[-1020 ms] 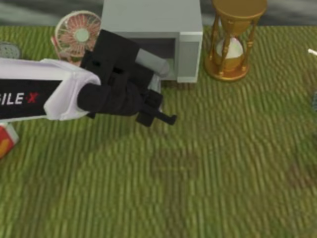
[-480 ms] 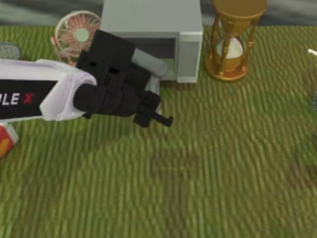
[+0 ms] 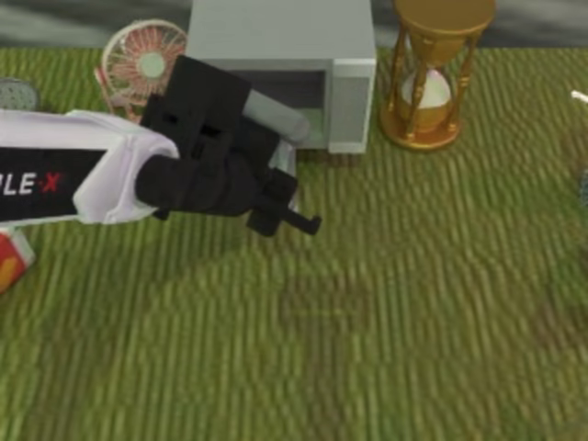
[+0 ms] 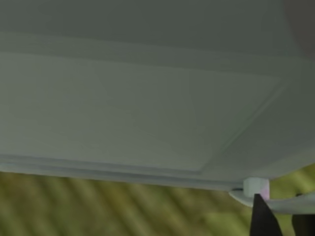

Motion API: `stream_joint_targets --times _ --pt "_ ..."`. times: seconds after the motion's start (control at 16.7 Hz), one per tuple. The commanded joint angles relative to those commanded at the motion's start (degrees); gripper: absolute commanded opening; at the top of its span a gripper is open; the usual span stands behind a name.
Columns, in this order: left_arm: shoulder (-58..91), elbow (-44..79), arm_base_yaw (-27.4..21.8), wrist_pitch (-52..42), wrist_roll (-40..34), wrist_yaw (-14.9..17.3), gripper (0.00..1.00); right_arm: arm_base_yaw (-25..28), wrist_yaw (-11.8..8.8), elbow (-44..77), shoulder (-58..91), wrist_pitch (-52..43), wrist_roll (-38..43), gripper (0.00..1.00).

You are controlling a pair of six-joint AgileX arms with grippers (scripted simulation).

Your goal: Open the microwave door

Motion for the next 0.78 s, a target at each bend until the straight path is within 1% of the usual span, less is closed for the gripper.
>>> stream_joint_targets --times 0.66,0.78 --pt "0.0 0.0 0.0 0.0 0.0 0.0 0.0 0.0 0.0 0.0 0.0 0.0 0.0 1.0" --pt "0.05 -0.1 -0.36 -0.1 -0.16 0.61 0.0 0.0 0.0 0.0 0.0 0.0 0.0 1.0"
